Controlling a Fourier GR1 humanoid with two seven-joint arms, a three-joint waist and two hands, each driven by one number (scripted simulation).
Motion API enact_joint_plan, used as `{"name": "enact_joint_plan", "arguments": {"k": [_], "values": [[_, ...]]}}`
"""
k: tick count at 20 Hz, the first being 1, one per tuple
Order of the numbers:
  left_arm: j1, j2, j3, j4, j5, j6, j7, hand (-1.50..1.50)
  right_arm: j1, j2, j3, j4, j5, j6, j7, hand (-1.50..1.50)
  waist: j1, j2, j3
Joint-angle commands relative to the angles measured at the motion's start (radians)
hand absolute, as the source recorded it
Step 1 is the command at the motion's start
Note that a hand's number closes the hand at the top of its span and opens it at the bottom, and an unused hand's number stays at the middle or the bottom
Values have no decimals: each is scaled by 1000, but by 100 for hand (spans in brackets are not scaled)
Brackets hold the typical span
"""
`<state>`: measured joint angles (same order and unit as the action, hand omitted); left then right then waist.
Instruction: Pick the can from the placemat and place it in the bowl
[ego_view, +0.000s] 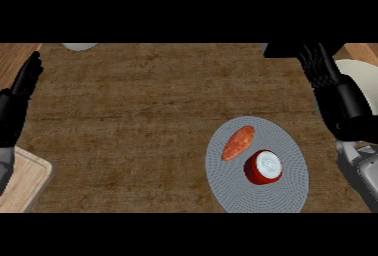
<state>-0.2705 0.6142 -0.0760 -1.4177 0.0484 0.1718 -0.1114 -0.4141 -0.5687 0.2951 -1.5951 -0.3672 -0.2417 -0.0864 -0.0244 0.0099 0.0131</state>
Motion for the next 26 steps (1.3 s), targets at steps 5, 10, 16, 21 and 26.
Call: {"name": "enact_joint_plan", "arguments": {"k": [5, 10, 16, 21, 26], "values": [[65, -189, 58, -39, 246, -42, 20, 0, 199, 132, -120, 80, -41, -328, 147, -150, -4, -19, -17], [90, -256, 60, -49, 329, -63, 43, 0, 385, 77, -107, 262, 135, -608, 277, -150, -34, -17, -21], [123, -232, 90, -129, 408, -136, 78, 0, 372, -26, 37, 174, 417, -848, 495, -150, 35, -13, -19], [119, -260, 64, -131, 393, -118, 90, 0, 350, -229, 132, 120, 421, -532, 819, -150, 44, -10, -22], [84, -268, 39, -127, 391, -130, 104, 0, 316, -305, 234, 38, 246, -156, 1007, -150, 77, 3, -22]]}}
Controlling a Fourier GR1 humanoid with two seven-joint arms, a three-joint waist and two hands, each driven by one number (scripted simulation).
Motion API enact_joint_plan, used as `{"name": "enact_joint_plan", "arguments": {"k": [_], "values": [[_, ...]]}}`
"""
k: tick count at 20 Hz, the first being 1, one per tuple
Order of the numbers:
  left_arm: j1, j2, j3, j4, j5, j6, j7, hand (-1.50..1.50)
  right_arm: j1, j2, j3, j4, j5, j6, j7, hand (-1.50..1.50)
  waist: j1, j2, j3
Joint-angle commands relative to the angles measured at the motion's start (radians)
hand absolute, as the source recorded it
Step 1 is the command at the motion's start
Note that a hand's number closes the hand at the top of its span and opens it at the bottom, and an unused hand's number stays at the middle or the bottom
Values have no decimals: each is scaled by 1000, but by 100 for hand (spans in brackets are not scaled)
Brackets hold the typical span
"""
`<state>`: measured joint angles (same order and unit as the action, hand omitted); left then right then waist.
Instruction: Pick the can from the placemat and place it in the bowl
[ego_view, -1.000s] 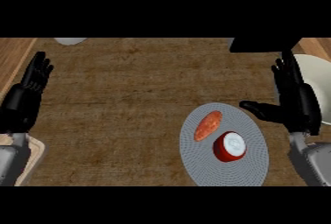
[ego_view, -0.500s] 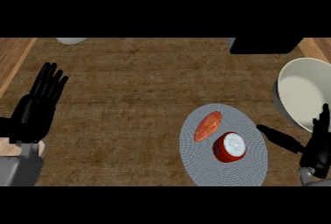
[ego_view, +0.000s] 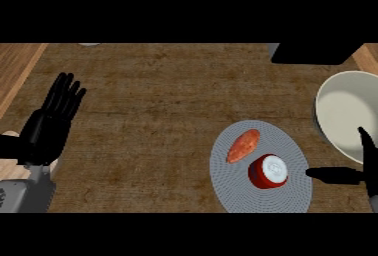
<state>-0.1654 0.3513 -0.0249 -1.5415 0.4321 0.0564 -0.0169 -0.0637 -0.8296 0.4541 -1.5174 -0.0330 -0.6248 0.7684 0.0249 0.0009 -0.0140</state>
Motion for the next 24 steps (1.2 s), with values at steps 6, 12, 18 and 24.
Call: {"name": "enact_joint_plan", "arguments": {"k": [6, 12, 18, 24], "values": [[-9, -11, -12, -15, 17, -22, 19, 0, -230, -136, 45, -169, -323, 525, 453, -150, 27, 4, 9], [46, -9, 10, -3, -10, -23, -19, 0, -381, -87, 49, -162, -374, 485, 655, -150, -6, -1, 11], [21, 0, 40, -36, 16, -22, 39, 0, -425, -5, 96, -183, -358, 416, 698, -150, -12, -3, 12], [45, -43, 17, -36, -37, 10, -8, 0, -345, 9, 171, -228, -300, 358, 679, -150, -30, -5, 12]]}}
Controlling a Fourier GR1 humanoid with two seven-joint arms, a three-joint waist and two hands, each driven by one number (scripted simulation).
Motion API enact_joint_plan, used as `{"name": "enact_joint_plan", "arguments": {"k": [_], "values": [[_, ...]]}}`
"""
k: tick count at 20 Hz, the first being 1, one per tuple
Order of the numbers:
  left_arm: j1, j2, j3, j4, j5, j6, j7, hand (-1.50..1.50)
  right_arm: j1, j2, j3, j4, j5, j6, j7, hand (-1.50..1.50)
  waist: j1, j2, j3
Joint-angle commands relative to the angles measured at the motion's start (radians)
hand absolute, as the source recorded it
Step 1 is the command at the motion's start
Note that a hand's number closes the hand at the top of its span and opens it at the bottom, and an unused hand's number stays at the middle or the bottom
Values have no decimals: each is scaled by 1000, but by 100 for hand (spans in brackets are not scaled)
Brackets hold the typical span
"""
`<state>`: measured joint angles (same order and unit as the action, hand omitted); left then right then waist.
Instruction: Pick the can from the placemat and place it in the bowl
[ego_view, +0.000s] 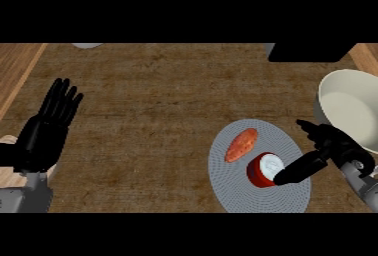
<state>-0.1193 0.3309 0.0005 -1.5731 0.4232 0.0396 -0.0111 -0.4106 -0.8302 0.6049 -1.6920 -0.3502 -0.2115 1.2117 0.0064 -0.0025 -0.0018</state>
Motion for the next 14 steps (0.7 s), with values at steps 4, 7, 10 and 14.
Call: {"name": "enact_joint_plan", "arguments": {"k": [4, 7, 10, 14], "values": [[8, 2, 23, -11, 2, -8, 2, 0, -2, 61, 93, -27, 193, -151, 216, -150, -4, -1, 0], [-15, 10, 37, 26, 9, -28, 6, 0, 4, 92, 93, -20, 236, -171, 221, -150, -7, 1, 0], [21, 6, 46, -34, 20, -22, 21, 0, 70, 117, 144, -59, 313, -205, 212, -150, -7, -3, 0], [36, -15, 35, -22, -8, -32, -11, 0, 74, 126, 86, 35, 317, -139, 129, -150, -4, 1, 1]]}}
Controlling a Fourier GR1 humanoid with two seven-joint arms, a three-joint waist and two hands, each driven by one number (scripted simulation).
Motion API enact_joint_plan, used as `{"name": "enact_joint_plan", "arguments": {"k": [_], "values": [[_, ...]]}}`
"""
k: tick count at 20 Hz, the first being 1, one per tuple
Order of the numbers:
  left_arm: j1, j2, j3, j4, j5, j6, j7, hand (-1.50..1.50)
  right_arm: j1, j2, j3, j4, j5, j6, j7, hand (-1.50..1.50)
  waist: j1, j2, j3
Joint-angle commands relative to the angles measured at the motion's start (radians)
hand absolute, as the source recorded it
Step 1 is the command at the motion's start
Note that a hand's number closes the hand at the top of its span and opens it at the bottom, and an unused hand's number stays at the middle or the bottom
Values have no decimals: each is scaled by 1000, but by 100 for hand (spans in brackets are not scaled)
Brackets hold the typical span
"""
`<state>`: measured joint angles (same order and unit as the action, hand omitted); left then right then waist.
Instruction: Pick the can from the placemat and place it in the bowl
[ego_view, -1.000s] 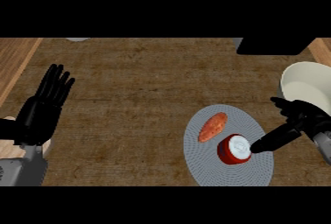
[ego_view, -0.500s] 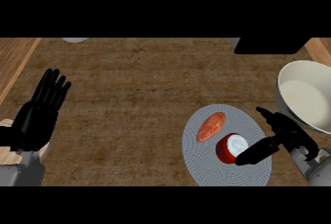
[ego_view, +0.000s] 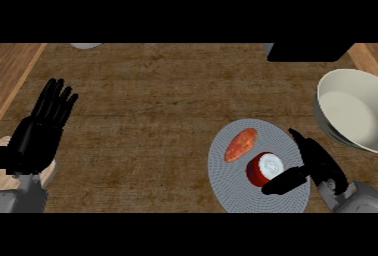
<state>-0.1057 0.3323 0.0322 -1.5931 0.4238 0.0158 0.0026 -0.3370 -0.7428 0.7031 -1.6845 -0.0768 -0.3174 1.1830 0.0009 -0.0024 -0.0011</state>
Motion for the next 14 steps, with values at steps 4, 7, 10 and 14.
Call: {"name": "enact_joint_plan", "arguments": {"k": [4, 7, 10, 14], "values": [[32, 13, 19, -41, 22, -32, 38, 0, 38, 73, -12, 70, 30, -22, 124, -150, 5, 1, 1], [-25, -16, 6, -31, -11, 19, 57, 0, -38, 109, -23, 115, 38, 37, 164, -150, 7, 3, 1], [-65, -20, 8, -2, -20, 20, 63, 0, 12, 154, -16, 180, 62, 5, 92, -150, 2, 4, 1], [-41, -24, 14, 7, -21, -7, 42, 0, -26, 170, -27, 159, 45, 55, 169, -150, 3, 2, 0]]}}
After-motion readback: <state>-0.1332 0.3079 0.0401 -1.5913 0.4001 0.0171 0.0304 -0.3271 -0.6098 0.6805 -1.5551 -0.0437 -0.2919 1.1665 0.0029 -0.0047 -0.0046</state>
